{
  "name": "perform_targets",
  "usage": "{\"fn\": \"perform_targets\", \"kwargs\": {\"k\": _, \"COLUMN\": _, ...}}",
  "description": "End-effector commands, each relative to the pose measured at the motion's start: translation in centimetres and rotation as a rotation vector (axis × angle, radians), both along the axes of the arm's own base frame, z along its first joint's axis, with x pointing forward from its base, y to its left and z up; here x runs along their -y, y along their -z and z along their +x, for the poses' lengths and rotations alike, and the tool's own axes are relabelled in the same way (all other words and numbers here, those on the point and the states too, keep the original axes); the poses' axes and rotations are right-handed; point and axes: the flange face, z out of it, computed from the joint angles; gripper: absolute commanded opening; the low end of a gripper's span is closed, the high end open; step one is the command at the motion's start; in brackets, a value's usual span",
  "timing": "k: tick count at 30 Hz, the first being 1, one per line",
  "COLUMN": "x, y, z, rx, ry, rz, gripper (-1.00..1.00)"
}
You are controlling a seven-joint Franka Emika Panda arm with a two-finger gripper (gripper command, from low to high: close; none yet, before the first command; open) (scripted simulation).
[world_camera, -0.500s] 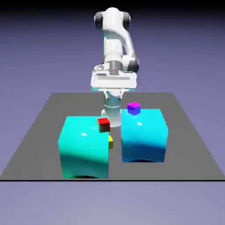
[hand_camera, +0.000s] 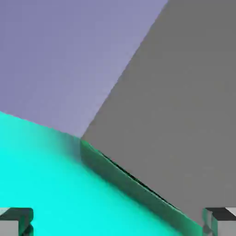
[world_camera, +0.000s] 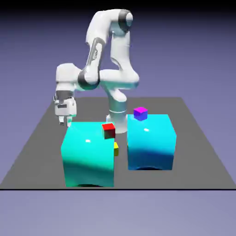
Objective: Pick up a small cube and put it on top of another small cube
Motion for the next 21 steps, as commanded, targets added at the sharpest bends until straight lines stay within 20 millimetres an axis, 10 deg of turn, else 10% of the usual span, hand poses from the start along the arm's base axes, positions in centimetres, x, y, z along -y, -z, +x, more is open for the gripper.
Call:
{"fn": "perform_targets", "kwargs": {"k": 1, "x": 0.1, "y": 1.1, "z": -1.1, "rx": -0.009, "ry": 0.058, "rz": 0.056, "gripper": 0.00}}
{"fn": "perform_targets", "kwargs": {"k": 21, "x": -4.8, "y": 14.4, "z": -18.2, "rx": 0.142, "ry": 1.299, "rz": 1.000, "gripper": 0.00}}
